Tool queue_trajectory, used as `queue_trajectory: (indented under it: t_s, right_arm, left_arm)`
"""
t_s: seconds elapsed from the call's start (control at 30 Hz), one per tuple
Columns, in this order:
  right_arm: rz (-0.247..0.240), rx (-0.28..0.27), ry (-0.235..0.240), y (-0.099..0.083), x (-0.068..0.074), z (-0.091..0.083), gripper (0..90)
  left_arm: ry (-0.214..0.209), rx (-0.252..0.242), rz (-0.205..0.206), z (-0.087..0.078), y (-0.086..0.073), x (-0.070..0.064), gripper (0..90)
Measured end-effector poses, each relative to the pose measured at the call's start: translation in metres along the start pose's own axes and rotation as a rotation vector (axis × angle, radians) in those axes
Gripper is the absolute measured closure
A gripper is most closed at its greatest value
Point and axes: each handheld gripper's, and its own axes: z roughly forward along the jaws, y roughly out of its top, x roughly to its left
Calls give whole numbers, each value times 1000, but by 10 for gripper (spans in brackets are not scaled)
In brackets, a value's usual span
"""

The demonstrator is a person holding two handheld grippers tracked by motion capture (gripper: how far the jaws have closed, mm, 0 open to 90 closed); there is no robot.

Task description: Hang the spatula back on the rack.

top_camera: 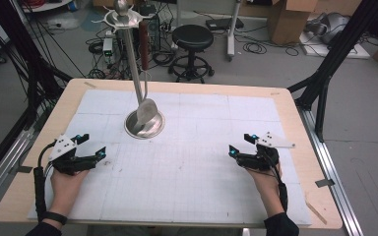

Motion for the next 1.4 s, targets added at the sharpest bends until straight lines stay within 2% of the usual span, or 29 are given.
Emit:
queue_trajectory:
  t_s: [0.1, 0.2, 0.27, 0.3, 0.37, 0.73, 1.07, 1.27, 1.4]
  right_arm:
    - [44, 3, -29, -14, -5, -4, 223]
    - [65, 22, -73, -27, -14, -6, 223]
    - [89, 33, -79, -34, -18, -7, 223]
    - [106, 20, -76, -35, -20, -8, 222]
    - [108, 20, -76, -35, -20, -8, 222]
    - [44, 73, -70, -34, -16, -2, 227]
    - [43, 86, -70, -34, -15, -1, 238]
    - [18, 107, -74, -33, -12, 2, 242]
    - [19, 108, -74, -33, -12, 2, 242]
  left_arm:
    - [-2, -1, 1, 0, 0, 0, 186]
    - [-3, -2, -6, 0, 0, 0, 186]
    - [-4, -2, -5, 0, 0, 0, 186]
    - [-4, -2, -3, 0, 0, 0, 186]
    - [-4, -2, -2, 0, 0, 0, 186]
    - [-6, -2, 6, 0, 0, -1, 186]
    - [-7, -1, 12, 0, 0, -2, 186]
    - [-8, 1, 18, 0, 0, -2, 186]
    - [-6, 2, 18, 0, 0, -2, 186]
